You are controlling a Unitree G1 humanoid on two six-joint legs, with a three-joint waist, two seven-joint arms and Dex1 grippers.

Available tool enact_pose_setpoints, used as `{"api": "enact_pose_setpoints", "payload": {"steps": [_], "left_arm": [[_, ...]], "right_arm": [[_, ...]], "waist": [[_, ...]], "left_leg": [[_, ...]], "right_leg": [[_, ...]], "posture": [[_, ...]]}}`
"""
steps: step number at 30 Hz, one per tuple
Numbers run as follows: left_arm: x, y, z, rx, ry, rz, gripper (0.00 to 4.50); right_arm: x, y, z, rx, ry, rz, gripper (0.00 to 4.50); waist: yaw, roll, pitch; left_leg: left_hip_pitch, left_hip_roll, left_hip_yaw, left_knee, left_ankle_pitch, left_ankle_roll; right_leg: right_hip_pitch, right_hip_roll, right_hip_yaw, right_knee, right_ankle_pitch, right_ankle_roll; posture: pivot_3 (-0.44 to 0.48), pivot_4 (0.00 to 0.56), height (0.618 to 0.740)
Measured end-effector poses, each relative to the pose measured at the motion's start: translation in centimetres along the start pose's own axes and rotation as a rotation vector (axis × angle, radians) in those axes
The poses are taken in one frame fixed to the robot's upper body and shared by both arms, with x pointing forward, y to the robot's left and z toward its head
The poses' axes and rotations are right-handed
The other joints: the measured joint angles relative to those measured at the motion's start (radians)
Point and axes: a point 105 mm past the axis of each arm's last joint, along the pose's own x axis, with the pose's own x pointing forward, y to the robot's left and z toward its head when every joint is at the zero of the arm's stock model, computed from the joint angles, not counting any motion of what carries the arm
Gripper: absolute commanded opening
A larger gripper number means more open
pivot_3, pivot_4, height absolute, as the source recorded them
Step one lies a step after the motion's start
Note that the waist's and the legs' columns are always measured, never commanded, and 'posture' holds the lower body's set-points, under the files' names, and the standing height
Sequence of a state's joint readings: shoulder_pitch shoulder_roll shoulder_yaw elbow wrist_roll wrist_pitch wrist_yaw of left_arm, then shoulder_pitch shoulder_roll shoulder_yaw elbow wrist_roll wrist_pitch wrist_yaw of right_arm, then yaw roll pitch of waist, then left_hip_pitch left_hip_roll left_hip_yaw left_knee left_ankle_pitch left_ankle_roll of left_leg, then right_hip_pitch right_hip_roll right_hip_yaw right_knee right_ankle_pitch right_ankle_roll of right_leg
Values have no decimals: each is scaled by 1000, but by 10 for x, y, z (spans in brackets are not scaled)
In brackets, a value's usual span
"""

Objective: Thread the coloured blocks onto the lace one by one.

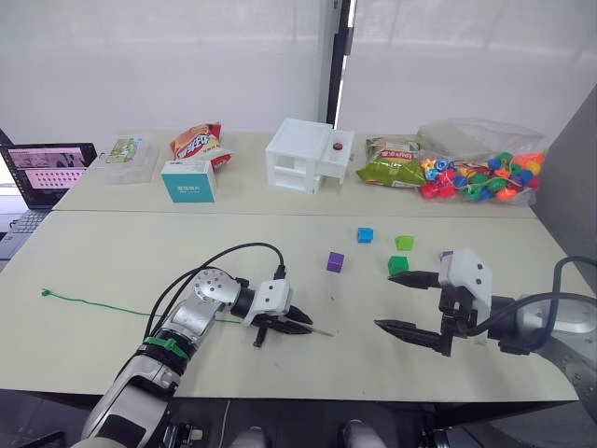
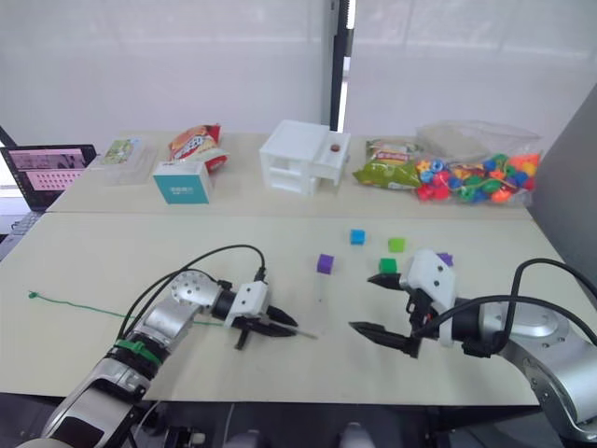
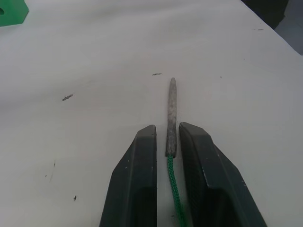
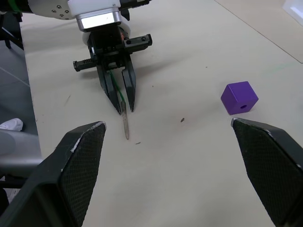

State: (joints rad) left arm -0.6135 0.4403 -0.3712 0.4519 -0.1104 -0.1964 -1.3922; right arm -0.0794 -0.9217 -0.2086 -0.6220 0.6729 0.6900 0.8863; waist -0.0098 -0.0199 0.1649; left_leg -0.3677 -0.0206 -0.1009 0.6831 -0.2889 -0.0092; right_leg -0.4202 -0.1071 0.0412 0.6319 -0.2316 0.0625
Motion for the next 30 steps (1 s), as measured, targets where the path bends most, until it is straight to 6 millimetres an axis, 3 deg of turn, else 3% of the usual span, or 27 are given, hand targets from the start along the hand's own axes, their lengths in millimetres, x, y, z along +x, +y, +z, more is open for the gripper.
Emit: {"api": "enact_pose_setpoints", "payload": {"steps": [5, 8, 19, 24, 30], "left_arm": [[0, 0, -1, 5, 0, 3, 816], [-1, 0, -1, -1, -1, 1, 31], [-2, -1, 2, -48, -28, 10, 11], [-12, 6, 19, -56, -52, 65, 11], [-26, 18, 38, -130, -75, 204, 11]], "right_arm": [[0, 0, 0, 0, 0, 0, 4500], [1, 0, 0, 0, 0, 3, 4500], [3, 0, 5, 2, -24, 7, 4500], [0, -1, 0, 48, -35, -29, 4500], [-21, -7, -21, 191, -57, -179, 4500]], "waist": [[-1, 0, 0], [-2, 0, 0], [-3, 0, 0], [-1, 0, 0], [0, 0, 0]], "left_leg": [[0, 0, 0, 0, 0, 0], [0, 0, 0, 0, 0, 0], [0, 0, 0, 0, 0, 0], [0, 0, -1, 0, 0, 0], [0, 0, -1, 0, 0, 0]], "right_leg": [[0, 0, 0, 0, 0, 0], [0, 0, 0, 0, 0, 0], [-1, 0, 0, 0, 0, 0], [-1, 0, 0, 0, 0, 0], [-1, 0, 0, 1, 0, 0]], "posture": [[0, 150, 740], [0, 150, 740], [0, 150, 740], [0, 150, 740], [0, 150, 740]]}}
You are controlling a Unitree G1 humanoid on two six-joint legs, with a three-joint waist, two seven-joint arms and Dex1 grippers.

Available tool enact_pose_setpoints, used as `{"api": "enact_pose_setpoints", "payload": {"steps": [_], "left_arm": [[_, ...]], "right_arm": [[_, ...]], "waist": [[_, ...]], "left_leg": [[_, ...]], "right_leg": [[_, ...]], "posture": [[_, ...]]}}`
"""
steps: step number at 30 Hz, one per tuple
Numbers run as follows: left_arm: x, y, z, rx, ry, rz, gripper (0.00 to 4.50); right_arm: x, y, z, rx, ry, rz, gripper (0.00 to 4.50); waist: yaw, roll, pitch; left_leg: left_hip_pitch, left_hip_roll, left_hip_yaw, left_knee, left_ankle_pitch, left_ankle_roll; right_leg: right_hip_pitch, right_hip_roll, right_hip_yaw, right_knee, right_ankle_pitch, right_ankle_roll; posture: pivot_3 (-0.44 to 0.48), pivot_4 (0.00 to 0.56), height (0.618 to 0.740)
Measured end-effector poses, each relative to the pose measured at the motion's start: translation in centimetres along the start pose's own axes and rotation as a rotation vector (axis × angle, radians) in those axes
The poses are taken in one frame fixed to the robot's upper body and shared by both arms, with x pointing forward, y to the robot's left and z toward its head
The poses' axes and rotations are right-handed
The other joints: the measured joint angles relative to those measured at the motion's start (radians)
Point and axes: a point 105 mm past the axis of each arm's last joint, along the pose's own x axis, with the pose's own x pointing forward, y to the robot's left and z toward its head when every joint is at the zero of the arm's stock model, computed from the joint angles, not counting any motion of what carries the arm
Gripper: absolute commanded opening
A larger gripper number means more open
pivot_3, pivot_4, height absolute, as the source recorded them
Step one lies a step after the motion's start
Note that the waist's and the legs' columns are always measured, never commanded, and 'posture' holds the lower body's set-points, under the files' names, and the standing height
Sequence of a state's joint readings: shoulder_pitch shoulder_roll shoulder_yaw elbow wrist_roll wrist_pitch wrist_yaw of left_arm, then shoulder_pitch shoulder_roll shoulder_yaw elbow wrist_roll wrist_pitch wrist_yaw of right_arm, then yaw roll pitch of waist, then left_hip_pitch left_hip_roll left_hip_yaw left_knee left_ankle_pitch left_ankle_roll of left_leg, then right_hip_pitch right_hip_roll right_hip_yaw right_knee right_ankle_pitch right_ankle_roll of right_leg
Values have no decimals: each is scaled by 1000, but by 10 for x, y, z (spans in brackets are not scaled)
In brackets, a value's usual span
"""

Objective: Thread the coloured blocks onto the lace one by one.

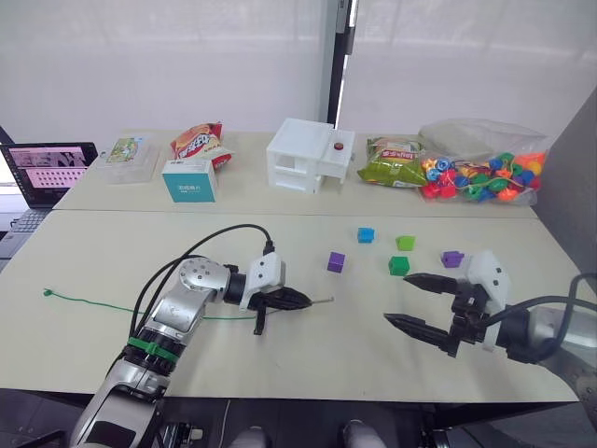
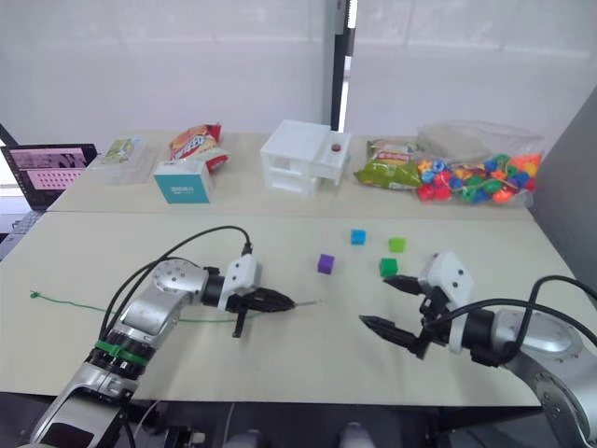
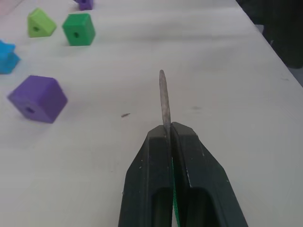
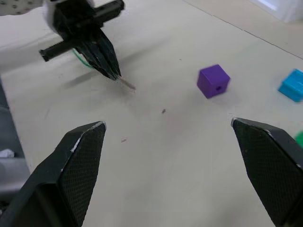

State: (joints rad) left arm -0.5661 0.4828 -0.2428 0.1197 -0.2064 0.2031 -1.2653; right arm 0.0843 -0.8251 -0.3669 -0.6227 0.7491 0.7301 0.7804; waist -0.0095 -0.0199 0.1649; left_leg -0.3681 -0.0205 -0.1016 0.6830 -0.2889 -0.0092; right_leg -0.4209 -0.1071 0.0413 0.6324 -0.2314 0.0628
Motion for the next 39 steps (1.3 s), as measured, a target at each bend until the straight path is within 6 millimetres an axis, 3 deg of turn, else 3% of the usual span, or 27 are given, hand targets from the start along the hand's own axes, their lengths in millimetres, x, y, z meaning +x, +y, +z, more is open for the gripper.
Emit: {"api": "enact_pose_setpoints", "payload": {"steps": [5, 8, 11, 17, 26, 39], "left_arm": [[0, -6, 19, -25, -46, 33, 11], [-1, -6, 28, 4, -63, 78, 11], [-3, -10, 26, -79, -58, 56, 11], [-11, -15, 20, -154, -17, 29, 11], [-14, -22, 11, -171, 23, 36, 11], [-14, -25, 6, -189, 35, 100, 11]], "right_arm": [[-14, -13, -16, 85, -33, -162, 4500], [-29, -47, -35, 139, -114, -430, 4500], [-38, -68, -61, 189, -130, -601, 4500], [-33, -102, -77, 130, -151, -757, 4500], [-3, -151, -89, 79, -79, -751, 4500], [30, -181, -81, 79, -75, -722, 4500]], "waist": [[-3, 0, 0], [-3, 0, 0], [-4, 2, -1], [-15, 2, -1], [-24, 3, -1], [-39, 3, -1]], "left_leg": [[0, 0, 0, 0, 0, 0], [1, 0, 1, 0, 0, 0], [1, 0, 2, -1, 0, -1], [4, 0, 4, -2, 1, -1], [4, 0, 4, -3, 1, -1], [5, 0, 5, -3, 1, -1]], "right_leg": [[0, 0, 0, 0, 0, 0], [1, 0, 1, 0, 0, 0], [-1, 0, 2, 1, 0, 0], [0, 0, 3, 1, 0, 0], [0, 0, 4, 1, 0, 0], [1, 0, 5, 0, 0, -1]], "posture": [[0, 150, 740], [0, 150, 740], [0, 150, 740], [0, 150, 740], [0, 150, 740], [0, 150, 740]]}}
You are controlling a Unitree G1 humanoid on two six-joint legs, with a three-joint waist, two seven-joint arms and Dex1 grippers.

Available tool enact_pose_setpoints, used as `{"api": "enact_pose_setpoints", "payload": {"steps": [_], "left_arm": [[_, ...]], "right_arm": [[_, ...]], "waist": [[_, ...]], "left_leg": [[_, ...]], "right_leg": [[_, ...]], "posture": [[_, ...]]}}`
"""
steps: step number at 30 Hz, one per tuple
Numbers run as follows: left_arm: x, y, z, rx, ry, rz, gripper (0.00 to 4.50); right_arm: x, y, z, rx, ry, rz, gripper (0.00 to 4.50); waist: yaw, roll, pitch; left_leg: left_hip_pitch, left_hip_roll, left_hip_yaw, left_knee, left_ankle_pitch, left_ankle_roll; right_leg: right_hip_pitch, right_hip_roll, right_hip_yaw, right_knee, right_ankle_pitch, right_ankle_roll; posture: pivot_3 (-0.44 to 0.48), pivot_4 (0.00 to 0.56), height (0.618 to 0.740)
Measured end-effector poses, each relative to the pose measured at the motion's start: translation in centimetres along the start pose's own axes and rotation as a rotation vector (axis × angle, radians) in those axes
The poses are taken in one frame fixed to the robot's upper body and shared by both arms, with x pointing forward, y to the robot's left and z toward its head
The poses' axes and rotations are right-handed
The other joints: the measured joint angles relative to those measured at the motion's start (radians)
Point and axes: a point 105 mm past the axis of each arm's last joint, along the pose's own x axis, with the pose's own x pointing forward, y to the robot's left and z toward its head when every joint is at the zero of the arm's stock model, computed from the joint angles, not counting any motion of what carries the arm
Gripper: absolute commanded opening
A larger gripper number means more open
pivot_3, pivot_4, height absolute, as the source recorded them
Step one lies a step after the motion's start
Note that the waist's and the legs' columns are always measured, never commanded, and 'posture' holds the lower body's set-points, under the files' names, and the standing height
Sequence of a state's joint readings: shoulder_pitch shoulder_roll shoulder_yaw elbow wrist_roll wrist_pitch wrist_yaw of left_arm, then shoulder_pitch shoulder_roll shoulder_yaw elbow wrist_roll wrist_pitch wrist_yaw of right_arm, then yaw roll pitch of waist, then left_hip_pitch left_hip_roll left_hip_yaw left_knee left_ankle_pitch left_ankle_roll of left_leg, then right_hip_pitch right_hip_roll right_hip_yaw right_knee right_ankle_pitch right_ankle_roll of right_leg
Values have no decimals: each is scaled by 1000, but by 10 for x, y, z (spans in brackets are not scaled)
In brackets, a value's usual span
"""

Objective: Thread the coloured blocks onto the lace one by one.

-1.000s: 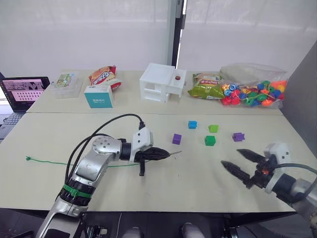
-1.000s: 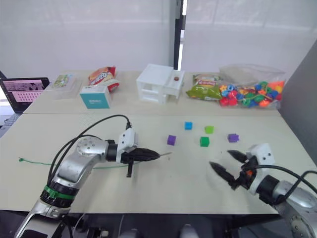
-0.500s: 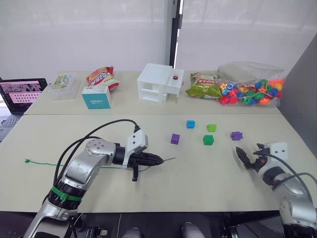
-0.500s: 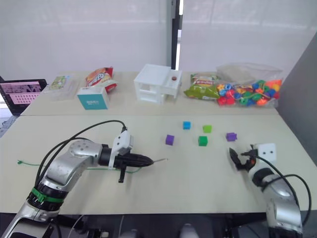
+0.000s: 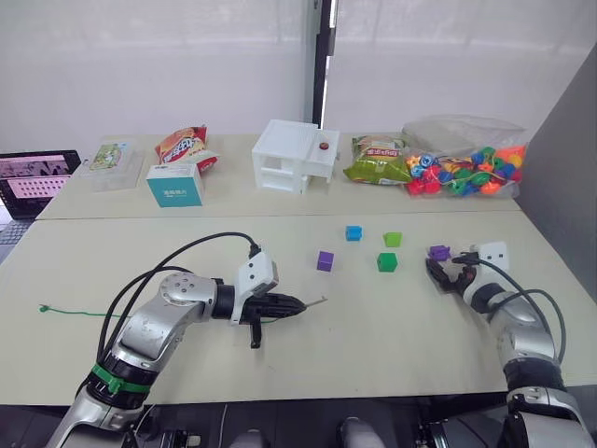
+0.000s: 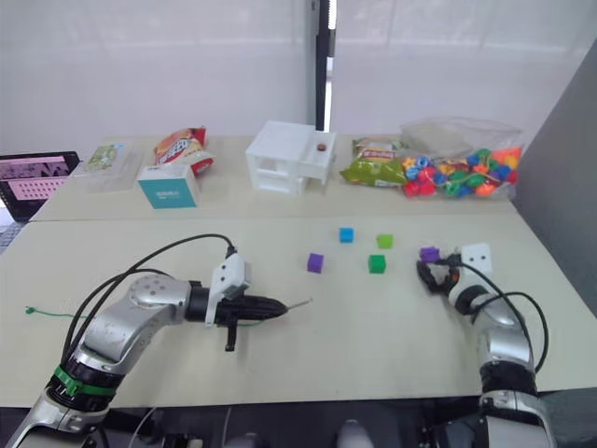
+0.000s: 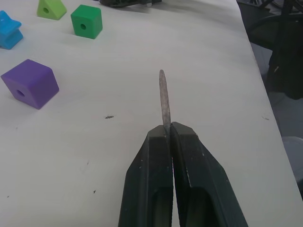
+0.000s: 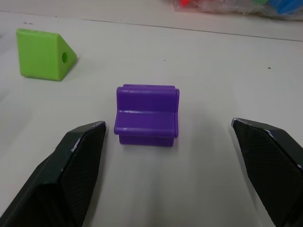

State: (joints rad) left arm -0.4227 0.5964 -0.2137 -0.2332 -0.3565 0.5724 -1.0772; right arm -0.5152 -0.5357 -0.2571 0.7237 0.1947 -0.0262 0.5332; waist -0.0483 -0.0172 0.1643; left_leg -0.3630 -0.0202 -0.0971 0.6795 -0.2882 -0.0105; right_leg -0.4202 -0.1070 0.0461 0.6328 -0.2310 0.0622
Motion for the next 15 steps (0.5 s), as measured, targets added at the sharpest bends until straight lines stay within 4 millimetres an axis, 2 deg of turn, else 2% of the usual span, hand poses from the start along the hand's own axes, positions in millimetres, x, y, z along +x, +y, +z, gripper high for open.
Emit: {"api": "enact_pose_setpoints", "payload": {"steps": [2, 3, 12, 15], "left_arm": [[0, 0, 0, -1, 0, 6, 11], [0, 0, 0, -2, 0, 6, 2], [-2, -6, -6, -32, 3, -9, 0], [-1, -7, -5, -37, -2, -18, 0]], "right_arm": [[5, 1, 3, -24, -1, 6, 4500], [6, 1, 3, -22, -1, 5, 4244], [4, 4, 0, 29, -19, 13, 1260], [-4, 8, -1, 28, -39, 17, 1184]], "waist": [[-2, 0, 0], [-2, 0, 0], [7, 0, 0], [9, 0, 0]], "left_leg": [[1, 0, 0, 0, 0, 0], [1, 0, 0, 0, 0, 0], [0, 0, 0, 0, 0, 0], [0, 0, -1, -1, 0, 0]], "right_leg": [[0, 0, 0, 0, 0, 0], [0, 0, 0, 0, 0, 0], [1, 0, 0, 0, 0, 0], [0, 0, 0, 0, 0, 0]], "posture": [[0, 150, 740], [0, 150, 740], [0, 150, 740], [0, 150, 740]]}}
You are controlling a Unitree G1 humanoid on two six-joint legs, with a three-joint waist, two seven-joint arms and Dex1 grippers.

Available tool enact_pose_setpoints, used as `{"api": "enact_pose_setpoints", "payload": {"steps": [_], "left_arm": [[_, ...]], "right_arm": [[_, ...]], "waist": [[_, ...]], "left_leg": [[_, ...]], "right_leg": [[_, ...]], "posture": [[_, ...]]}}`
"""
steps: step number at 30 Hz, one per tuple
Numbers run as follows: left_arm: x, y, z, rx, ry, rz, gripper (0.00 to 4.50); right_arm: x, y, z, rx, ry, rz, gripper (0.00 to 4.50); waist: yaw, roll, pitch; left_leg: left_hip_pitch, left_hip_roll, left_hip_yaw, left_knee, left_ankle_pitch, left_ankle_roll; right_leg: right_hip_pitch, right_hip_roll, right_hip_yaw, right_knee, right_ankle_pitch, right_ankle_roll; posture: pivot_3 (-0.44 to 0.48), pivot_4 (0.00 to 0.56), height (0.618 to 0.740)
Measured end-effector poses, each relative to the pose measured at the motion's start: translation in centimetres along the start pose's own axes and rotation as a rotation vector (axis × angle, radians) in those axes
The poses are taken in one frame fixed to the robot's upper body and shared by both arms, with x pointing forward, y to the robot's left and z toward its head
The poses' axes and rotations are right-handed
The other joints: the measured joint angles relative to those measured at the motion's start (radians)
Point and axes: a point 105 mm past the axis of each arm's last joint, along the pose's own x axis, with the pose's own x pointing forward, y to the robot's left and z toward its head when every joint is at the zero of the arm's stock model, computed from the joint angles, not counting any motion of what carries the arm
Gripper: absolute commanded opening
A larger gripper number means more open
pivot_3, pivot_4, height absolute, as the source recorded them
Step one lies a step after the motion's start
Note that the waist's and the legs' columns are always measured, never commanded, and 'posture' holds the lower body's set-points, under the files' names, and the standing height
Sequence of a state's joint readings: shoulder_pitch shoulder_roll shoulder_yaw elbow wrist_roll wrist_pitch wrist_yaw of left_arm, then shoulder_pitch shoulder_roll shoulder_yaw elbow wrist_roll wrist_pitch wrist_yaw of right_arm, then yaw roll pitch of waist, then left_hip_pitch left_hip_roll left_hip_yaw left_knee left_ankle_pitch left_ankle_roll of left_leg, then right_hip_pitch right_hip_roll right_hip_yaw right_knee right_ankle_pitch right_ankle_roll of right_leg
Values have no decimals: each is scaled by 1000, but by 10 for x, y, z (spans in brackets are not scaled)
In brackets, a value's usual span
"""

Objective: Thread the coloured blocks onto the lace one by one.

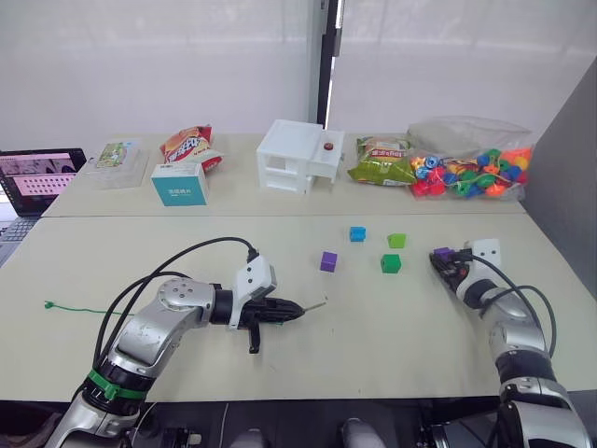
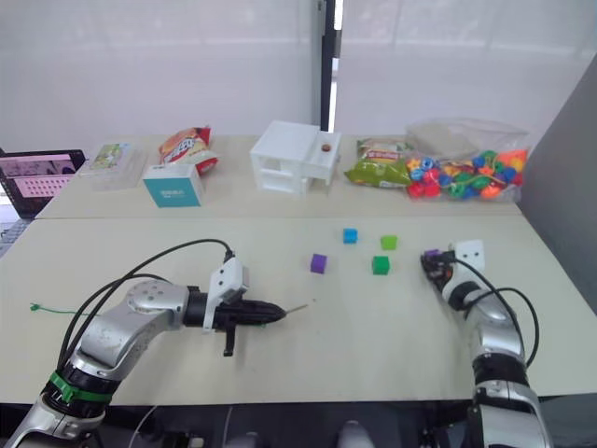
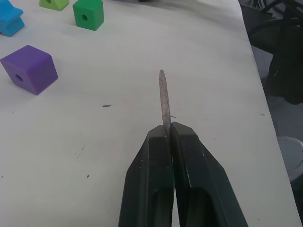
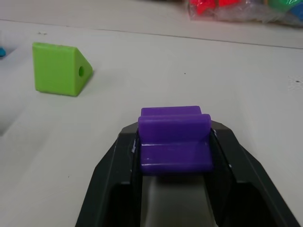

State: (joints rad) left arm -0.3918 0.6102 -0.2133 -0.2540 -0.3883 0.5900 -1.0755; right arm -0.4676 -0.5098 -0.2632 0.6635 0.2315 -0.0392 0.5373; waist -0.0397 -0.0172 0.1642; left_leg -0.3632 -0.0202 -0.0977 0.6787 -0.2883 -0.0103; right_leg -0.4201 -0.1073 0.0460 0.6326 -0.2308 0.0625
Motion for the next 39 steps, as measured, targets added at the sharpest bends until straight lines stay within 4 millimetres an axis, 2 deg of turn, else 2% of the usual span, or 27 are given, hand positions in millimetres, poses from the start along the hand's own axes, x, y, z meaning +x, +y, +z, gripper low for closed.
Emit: {"api": "enact_pose_setpoints", "payload": {"steps": [7, 9, 12, 14, 19, 20, 24, 30, 32, 36, 39], "left_arm": [[1, -4, -9, -11, 19, -18, 0], [1, -2, -16, -5, 36, -17, 0], [4, -5, -19, 13, 33, -47, 0], [7, -6, -19, 27, 30, -63, 0], [12, -9, -25, 54, 53, -119, 0], [12, -11, -25, 55, 57, -132, 0], [-1, -11, -33, 53, 110, -144, 0], [-10, -14, -39, 38, 135, -146, 0], [-11, -15, -40, 37, 142, -154, 0], [-11, -15, -39, 40, 139, -148, 0], [-11, -10, -37, 42, 123, -114, 0]], "right_arm": [[-46, 30, -9, 70, -22, -23, 1184], [-63, 52, -12, 108, -8, -6, 1184], [-78, 88, -13, 170, 27, 34, 1184], [-82, 105, -13, 191, 44, 55, 1184], [-83, 179, -9, 182, 54, 176, 1184], [-83, 187, -8, 166, 56, 196, 1184], [-79, 206, -7, 152, 64, 181, 1184], [-84, 212, -10, 172, 90, 174, 1184], [-88, 214, -10, 173, 93, 200, 2231], [-92, 216, -4, 219, 95, 302, 3593], [-93, 203, 11, 256, 81, 370, 4456]], "waist": [[4, 1, 0], [7, 1, -1], [4, 1, -1], [2, 1, -1], [-6, 1, -1], [-7, 1, -1], [-5, 1, -1], [-4, 0, -1], [-3, 0, -1], [-3, 0, -1], [-2, 0, -1]], "left_leg": [[-1, 0, -1, -1, 0, 0], [-1, 0, -1, -1, 0, 0], [0, 0, -1, 0, 0, 0], [0, 0, -1, -1, 0, 0], [1, 0, -1, -1, 0, 0], [1, 0, -1, -1, 0, 0], [2, 1, -1, -1, 0, 0], [2, 1, -1, -2, 0, 0], [2, 1, -1, -2, 0, 0], [2, 1, -1, -2, 0, 0], [1, 1, -2, -2, 0, 0]], "right_leg": [[-2, 0, -1, 0, 0, 0], [-2, 0, -1, 0, 0, 0], [-1, 0, 0, 1, 0, 0], [-1, 0, 0, 1, 0, 0], [-2, 1, 0, 2, 0, 0], [-2, 1, 0, 2, 0, 0], [-1, 1, -1, 2, -1, -1], [-1, 1, -1, 2, -1, -1], [-1, 1, -1, 2, -1, -1], [-1, 1, -1, 1, -1, -1], [-1, 1, -1, 0, -1, -1]], "posture": [[0, 150, 740], [0, 150, 740], [0, 150, 740], [0, 150, 740], [0, 150, 740], [0, 150, 740], [0, 150, 740], [0, 150, 740], [0, 150, 740], [0, 150, 740], [0, 150, 740]]}}
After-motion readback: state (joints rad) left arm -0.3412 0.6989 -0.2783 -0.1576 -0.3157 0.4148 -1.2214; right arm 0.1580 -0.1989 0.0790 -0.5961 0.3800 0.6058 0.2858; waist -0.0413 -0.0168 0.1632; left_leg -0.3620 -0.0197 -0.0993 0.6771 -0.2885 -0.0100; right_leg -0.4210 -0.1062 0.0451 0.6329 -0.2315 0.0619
